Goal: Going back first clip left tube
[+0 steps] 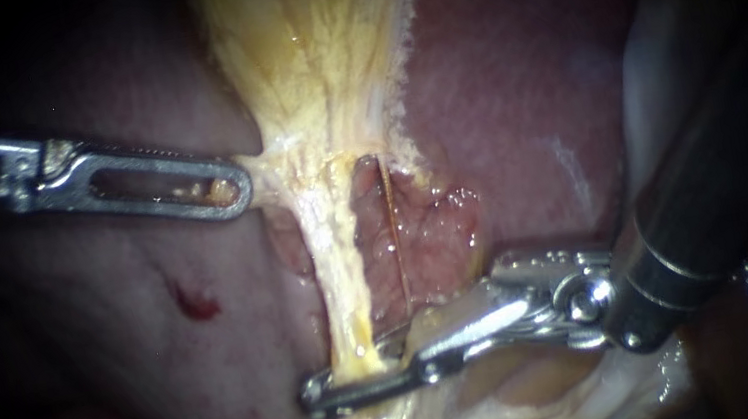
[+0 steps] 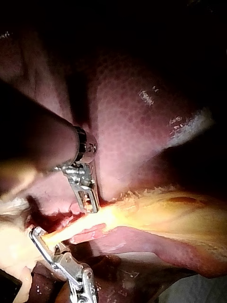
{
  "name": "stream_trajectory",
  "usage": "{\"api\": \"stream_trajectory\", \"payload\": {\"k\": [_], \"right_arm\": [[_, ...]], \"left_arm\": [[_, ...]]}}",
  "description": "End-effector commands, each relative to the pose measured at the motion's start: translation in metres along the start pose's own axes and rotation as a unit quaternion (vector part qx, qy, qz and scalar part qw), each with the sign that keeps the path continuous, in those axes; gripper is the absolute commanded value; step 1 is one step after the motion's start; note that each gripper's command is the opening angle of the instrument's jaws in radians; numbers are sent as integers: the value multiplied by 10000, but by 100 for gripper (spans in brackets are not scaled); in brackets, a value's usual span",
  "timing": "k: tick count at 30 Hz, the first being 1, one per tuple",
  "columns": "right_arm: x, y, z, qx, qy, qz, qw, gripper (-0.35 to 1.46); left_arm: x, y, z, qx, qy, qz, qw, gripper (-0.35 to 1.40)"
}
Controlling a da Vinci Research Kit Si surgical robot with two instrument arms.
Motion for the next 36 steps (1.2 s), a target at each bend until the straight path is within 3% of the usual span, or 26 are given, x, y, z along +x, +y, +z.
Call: {"api": "stream_trajectory", "payload": {"k": [1, 18, 21, 23, 26, 29, 36], "right_arm": [[0, 0, 0, 1, 1, 0, 10000, -35], [0, 2, -1, -6, -12, 1, 10000, -35], [-1, 4, 0, 68, 90, -189, 9998, -12], [1, 5, 2, 73, 266, -225, 9994, 13], [4, 8, 6, -61, 406, -397, 9984, 38], [8, 12, 12, -233, 496, -683, 9962, 47], [8, 16, 17, -401, 552, -1111, 9915, 50]], "left_arm": [[0, 0, 0, 1, 2, 1, 10000, -35], [1, 0, 0, 0, 1, 3, 10000, -35], [1, 0, 0, 1, 1, 3, 10000, -35], [1, 0, 0, 1, 1, 3, 10000, -35], [1, 0, 0, 0, 1, 3, 10000, -35], [1, 0, 1, 0, 1, 3, 10000, -35], [1, 0, 0, -1, 0, 4, 10000, -35]]}}
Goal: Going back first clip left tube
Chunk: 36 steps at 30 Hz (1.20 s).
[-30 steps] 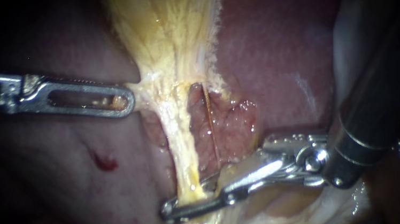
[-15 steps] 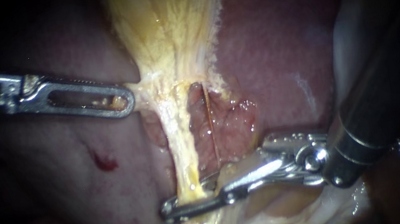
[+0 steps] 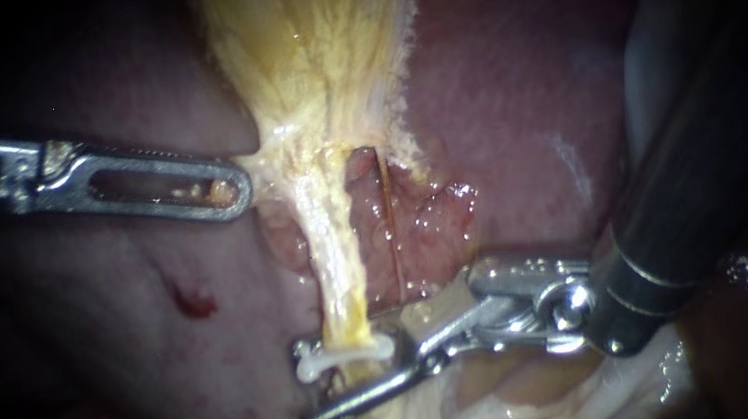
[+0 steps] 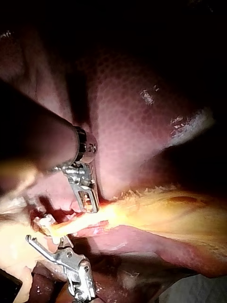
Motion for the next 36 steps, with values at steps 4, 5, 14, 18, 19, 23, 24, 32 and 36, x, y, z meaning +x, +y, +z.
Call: {"api": "stream_trajectory", "payload": {"k": [4, 5, 14, 18, 19, 23, 24, 32, 36], "right_arm": [[-1, 7, -2, -153, 49, -318, 9994, 50], [-1, 10, -3, -276, 62, -374, 9989, 50], [-8, 31, -22, -731, 166, -764, 9943, 50], [-8, 30, -28, -723, 154, -869, 9935, 50], [-8, 29, -29, -718, 150, -897, 9933, 50], [-8, 22, -42, -689, 129, -1094, 9915, 50], [-9, 20, -48, -678, 120, -1179, 9906, 50], [-4, 5, -105, -593, 80, -1729, 9831, 50], [12, -1, -132, -636, 81, -1834, 9809, 50]], "left_arm": [[0, 0, 0, -1, -1, 1, 10000, -35], [0, 0, 0, -1, -1, 1, 10000, -35], [0, 0, 0, -2, -1, 2, 10000, -35], [0, 0, 0, -2, -1, 2, 10000, -35], [0, 0, 0, -1, -1, 2, 10000, -35], [1, 0, -1, 0, 0, 3, 10000, -35], [1, 0, -1, 0, 1, 3, 10000, -35], [1, 0, -2, 2, 2, 4, 10000, -35], [1, 0, -2, 2, 2, 4, 10000, -35]]}}
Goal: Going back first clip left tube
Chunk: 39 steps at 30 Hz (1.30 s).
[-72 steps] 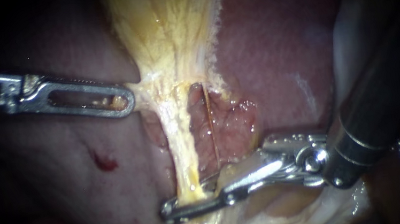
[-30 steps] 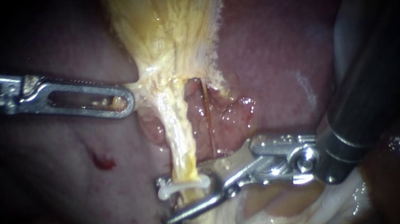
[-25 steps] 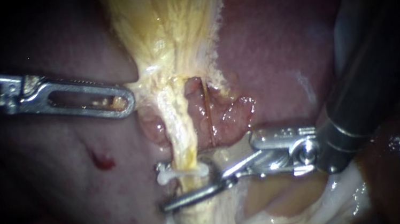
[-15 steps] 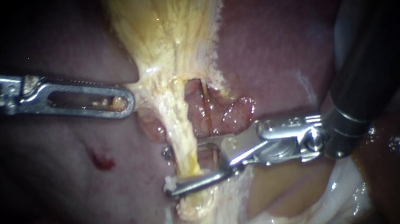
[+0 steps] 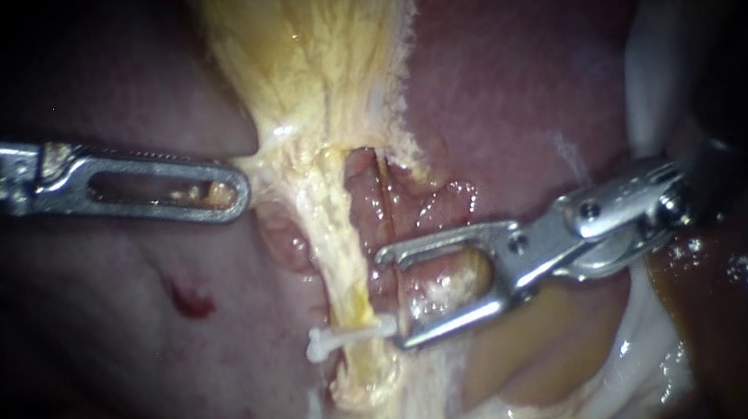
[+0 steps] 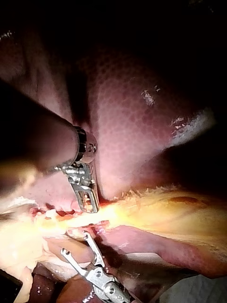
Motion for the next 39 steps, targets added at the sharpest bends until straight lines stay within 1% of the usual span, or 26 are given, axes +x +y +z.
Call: {"api": "stream_trajectory", "payload": {"k": [1, 4, 8, 11, 18, 25, 31, 32, 36, 39], "right_arm": [[4, 1, -5, -19, -14, -16, 10000, 50], [16, 4, -22, -99, -34, -74, 9999, 50], [25, 6, -37, -134, -45, -151, 9998, 50], [27, 7, -42, -134, -52, -173, 9997, 50], [26, 6, -45, -124, -59, -179, 9997, 50], [25, 5, -48, -57, -67, -180, 9998, 50], [24, 6, -51, -53, -75, -183, 9998, 50], [24, 6, -51, -52, -76, -184, 9998, 50], [23, 5, -52, -50, -78, -185, 9998, 50], [23, 5, -53, -48, -80, -185, 9998, 50]], "left_arm": [[0, 0, 0, 2, 0, 1, 10000, -35], [0, 0, -1, 3, 0, 1, 10000, -35], [0, 0, -1, 3, 0, 1, 10000, -35], [0, 0, -1, 2, 0, 1, 10000, -35], [2, 1, 3, -8, -8, 8, 10000, -35], [8, 2, 22, -28, -24, 29, 10000, -35], [13, 4, 49, -25, -20, 51, 10000, -35], [13, 5, 55, -25, -19, 23, 10000, -35], [13, 13, 68, -43, -33, 38, 10000, -35], [14, 20, 71, -45, -32, 55, 10000, -35]]}}
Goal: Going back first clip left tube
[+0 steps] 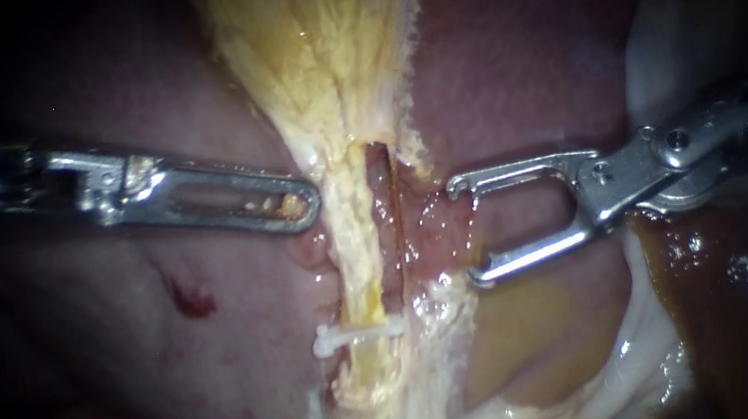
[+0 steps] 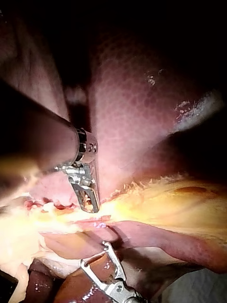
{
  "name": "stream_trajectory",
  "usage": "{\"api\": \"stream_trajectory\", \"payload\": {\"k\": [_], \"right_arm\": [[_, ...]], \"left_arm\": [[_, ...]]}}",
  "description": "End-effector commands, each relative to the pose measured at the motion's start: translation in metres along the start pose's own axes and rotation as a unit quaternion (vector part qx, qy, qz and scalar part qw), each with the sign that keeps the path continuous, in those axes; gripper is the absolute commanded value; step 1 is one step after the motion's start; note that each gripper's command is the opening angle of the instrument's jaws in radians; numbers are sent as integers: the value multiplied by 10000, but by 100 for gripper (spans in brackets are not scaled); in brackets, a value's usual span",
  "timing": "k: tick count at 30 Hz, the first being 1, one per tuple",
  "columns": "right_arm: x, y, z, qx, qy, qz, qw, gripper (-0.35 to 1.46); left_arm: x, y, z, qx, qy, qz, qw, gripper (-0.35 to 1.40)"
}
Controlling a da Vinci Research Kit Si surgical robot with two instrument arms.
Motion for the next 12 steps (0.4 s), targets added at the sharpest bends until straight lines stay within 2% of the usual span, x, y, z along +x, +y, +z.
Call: {"api": "stream_trajectory", "payload": {"k": [1, 12], "right_arm": [[0, 0, 0, -2, 0, 0, 10000, 50], [1, 0, 0, -2, 1, 0, 10000, 50]], "left_arm": [[0, 2, 0, -2, -1, 8, 10000, -35], [1, 6, 3, 4, -14, 18, 10000, -35]]}}
